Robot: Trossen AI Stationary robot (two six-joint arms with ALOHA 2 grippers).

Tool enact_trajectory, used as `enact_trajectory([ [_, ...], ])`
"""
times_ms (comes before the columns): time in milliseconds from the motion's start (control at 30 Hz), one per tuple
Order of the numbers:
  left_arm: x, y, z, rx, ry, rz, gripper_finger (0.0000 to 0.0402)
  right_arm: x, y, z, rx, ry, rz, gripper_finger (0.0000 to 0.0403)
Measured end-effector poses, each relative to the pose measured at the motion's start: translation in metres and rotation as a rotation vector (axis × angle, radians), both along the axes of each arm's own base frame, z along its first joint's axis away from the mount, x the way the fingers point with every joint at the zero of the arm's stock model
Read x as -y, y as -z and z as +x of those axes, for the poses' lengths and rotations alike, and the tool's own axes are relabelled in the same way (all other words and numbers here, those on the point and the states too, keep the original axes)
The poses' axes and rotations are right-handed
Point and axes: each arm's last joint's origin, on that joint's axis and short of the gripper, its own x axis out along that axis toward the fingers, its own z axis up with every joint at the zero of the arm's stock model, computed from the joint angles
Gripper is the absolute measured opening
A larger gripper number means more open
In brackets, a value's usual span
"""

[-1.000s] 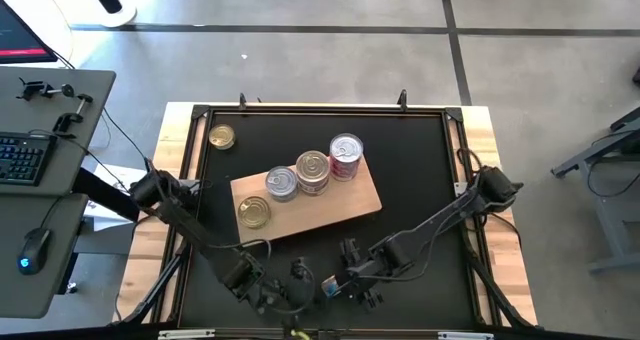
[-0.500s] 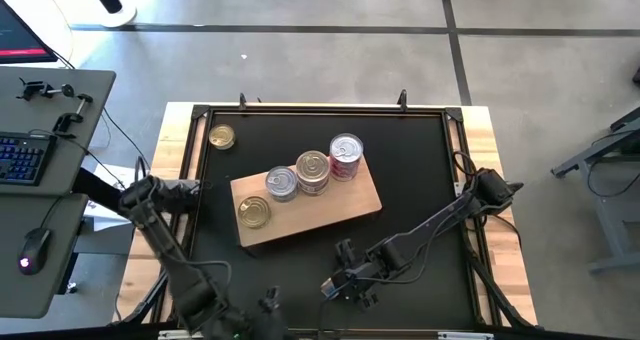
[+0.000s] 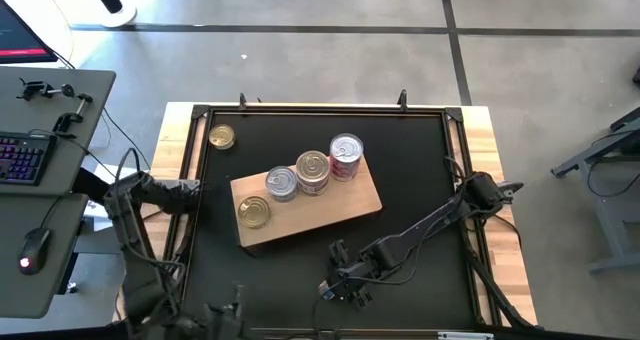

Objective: Stack canned seafood by type on shelf
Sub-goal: Stack the blue tuna can on the top of the other blue tuna can on the shelf

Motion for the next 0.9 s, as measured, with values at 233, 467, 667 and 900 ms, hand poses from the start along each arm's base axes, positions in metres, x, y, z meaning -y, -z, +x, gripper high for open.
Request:
enact_trajectory([
  [233,-0.013,-0.030,-0.029,0.114,-0.057,0.083,0.0000,-0.001,0.001,0.001,0.003,0.007,0.020,0.0227],
  [467,-0.026,-0.054,-0.058,0.197,-0.104,0.166,0.0000,-0.007,-0.003,0.004,0.032,0.020,0.073,0.0174],
  [667,-0.035,-0.070,-0.084,0.246,-0.130,0.224,0.0000,-0.021,-0.064,0.008,0.130,0.038,0.149,0.0174],
  [900,-0.044,-0.073,-0.108,0.274,-0.227,0.346,0.0000,-0.011,-0.166,0.002,0.376,0.050,-0.189,0.0174],
])
